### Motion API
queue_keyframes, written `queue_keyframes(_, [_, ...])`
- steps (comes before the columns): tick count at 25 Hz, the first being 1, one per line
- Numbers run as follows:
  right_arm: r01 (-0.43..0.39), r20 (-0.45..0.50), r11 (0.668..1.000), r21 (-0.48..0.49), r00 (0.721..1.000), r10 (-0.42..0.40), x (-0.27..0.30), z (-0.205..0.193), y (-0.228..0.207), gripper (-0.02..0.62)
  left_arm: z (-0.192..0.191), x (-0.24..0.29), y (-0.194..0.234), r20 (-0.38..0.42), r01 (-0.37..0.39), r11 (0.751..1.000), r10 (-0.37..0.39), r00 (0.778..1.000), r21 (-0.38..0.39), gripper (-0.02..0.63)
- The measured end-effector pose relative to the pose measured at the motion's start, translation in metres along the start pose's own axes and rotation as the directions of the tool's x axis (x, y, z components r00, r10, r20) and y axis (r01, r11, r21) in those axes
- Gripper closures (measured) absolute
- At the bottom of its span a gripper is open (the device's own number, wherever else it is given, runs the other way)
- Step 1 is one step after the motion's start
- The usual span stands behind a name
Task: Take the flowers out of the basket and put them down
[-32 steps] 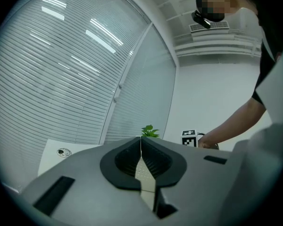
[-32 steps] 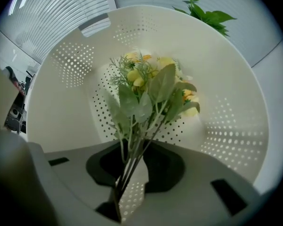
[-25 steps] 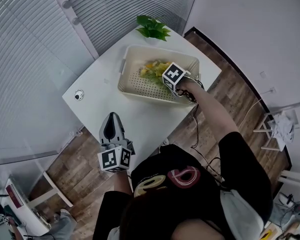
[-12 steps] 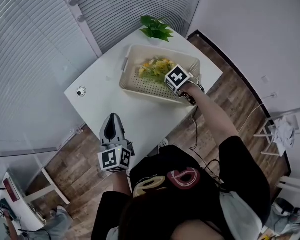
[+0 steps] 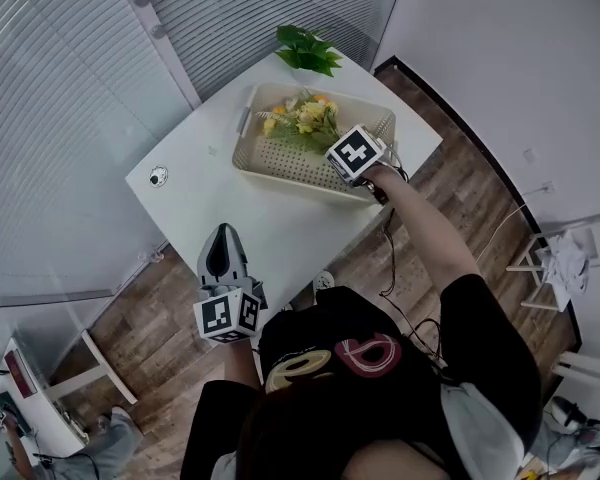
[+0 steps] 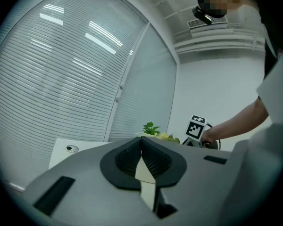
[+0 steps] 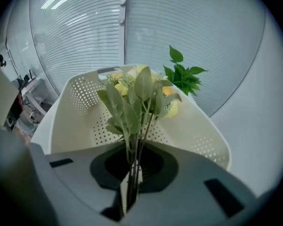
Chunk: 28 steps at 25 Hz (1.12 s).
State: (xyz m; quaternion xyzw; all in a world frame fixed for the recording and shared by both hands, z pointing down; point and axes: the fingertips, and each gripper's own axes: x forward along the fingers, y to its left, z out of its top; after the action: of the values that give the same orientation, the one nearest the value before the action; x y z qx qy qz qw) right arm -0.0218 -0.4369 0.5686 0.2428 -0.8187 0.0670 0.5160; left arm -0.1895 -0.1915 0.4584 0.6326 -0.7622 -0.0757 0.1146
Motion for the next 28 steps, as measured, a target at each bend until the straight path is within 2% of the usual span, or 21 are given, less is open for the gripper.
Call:
queue_keyframes(12, [0.073, 0.208, 0.987, -0.14, 0.977, -0.043, -0.064, 0.038, 0.014, 0.578, -0.004, -0.016, -0.012, 0.005, -0.031, 0.999, 0.031, 1.0, 0.016, 0.589])
queue_keyframes(19, [0.094, 0.31, 0.979, -0.184, 0.95, -0.033, -0.099, 0.044, 0.033, 0.578, -0.007, -0.028, -0.017, 0.008, -0.061, 0.998, 0.06, 0.998, 0.013, 0.589])
queue_keyframes(28, [0.079, 0.381, 0.969, -0.233, 0.925, 0.016, -0.125, 0.044, 0.067, 0.578, -0.006, -0.053, -0.016, 0.008, -0.101, 0.995, 0.101, 0.995, 0.015, 0.589])
